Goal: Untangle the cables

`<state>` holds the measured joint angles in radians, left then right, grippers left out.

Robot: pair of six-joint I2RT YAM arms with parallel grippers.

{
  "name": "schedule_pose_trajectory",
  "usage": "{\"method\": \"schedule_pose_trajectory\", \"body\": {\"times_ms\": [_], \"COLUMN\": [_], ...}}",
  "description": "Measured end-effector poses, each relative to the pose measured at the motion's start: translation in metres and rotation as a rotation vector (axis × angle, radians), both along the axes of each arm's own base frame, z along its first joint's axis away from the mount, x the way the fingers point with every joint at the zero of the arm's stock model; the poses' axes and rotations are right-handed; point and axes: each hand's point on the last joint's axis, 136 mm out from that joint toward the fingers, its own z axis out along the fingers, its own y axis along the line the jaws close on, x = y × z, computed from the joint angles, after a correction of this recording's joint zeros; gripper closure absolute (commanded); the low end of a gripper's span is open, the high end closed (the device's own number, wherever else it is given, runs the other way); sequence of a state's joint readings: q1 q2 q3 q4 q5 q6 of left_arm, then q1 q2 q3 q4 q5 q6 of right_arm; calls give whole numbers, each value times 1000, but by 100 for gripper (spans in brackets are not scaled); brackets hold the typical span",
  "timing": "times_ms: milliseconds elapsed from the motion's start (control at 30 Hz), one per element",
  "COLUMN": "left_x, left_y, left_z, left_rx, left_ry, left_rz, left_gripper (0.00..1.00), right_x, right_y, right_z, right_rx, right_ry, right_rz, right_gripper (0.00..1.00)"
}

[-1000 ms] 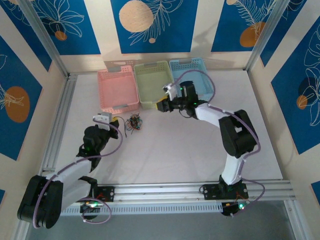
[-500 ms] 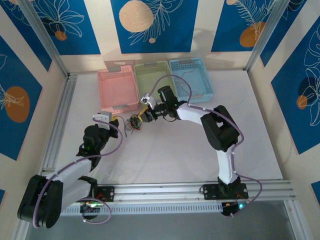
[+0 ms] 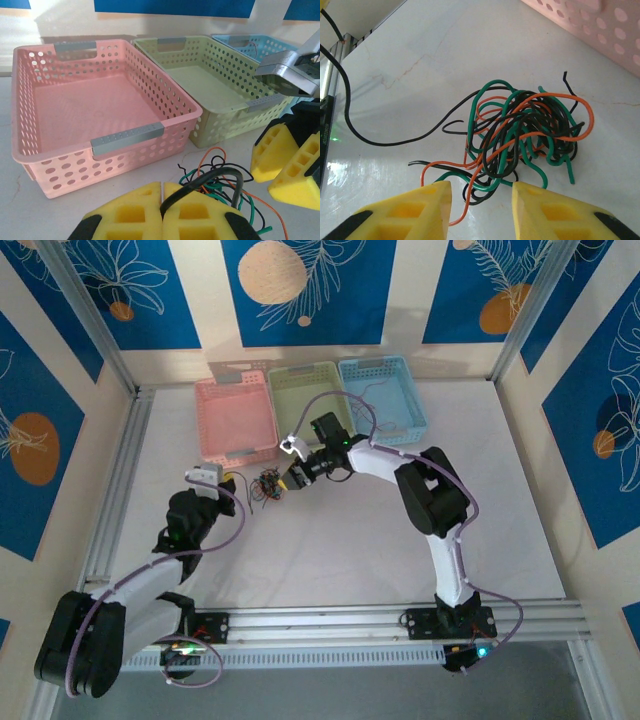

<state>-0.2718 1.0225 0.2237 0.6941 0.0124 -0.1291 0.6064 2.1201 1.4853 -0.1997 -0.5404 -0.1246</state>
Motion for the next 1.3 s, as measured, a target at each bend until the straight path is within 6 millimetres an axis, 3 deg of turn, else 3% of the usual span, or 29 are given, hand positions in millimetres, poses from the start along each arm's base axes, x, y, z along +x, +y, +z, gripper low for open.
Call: {"method": "schedule_pose_trajectory", "body": {"times_ms": [433, 633, 933, 1133, 1300], "left_x": [0, 0, 0, 1, 1], "left_y": [2, 2, 2, 3, 9], "left_z": [-1, -1, -1, -1, -4], "left_rx": [4, 4, 4, 6, 16], "left_ry": [3, 5, 5, 5, 16], "left_rz": [12, 12, 12, 19, 53], "left_gripper": [100, 100, 100, 100, 100], "right_x": [-15, -17, -17, -12, -19], "right_y": [0, 1, 2, 0, -22], "right_z": [-14, -11, -7, -9, -7], "right_rx": [-30, -20, -12, -17, 2], "right_ry": [64, 66, 67, 42, 13], "right_rz": [42, 57, 66, 51, 21], "right_gripper": [69, 89, 99, 100, 100]}}
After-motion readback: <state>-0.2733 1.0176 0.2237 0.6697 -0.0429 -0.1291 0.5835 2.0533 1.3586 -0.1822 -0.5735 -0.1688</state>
